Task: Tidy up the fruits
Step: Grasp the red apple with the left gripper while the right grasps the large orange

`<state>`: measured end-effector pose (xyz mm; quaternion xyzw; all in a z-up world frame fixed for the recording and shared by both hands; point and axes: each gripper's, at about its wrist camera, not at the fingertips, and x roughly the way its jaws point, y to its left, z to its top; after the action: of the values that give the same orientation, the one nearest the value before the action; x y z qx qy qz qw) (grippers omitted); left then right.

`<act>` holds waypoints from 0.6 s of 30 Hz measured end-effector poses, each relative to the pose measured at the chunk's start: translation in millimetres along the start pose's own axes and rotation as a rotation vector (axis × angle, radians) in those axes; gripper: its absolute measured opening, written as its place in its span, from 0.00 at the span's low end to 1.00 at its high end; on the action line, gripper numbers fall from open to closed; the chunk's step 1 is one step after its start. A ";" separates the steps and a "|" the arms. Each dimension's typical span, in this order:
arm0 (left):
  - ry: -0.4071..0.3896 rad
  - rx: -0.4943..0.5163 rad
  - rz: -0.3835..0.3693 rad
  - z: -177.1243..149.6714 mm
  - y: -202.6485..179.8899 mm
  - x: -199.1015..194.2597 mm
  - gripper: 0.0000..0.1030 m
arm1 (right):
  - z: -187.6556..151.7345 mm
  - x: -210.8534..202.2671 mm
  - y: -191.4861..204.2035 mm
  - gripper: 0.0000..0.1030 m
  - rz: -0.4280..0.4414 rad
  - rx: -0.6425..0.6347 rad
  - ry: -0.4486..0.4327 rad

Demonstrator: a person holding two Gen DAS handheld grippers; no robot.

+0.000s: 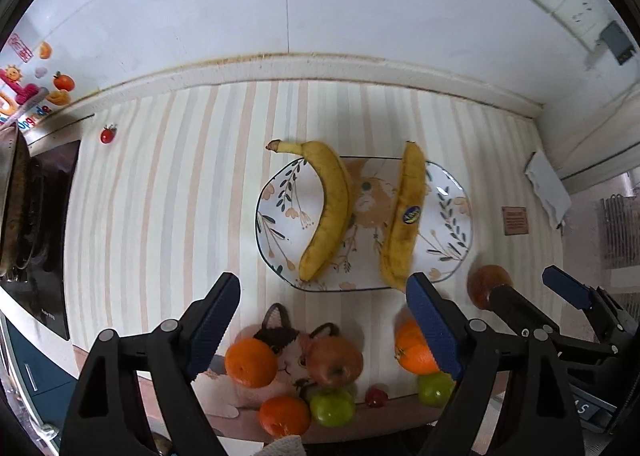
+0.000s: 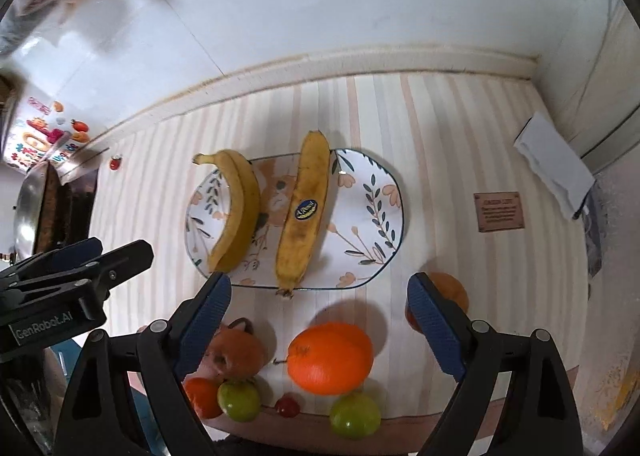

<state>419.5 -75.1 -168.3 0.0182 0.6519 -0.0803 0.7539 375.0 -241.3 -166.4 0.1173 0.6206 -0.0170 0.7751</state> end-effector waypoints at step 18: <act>0.030 -0.044 -0.012 -62.2 25.4 -10.6 0.82 | -61.1 -5.1 -18.3 0.89 0.093 0.063 0.083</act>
<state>360.8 -40.7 -169.2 -0.0013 0.6646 -0.0702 0.7438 312.1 -247.3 -176.7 0.1710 0.6454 0.0042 0.7444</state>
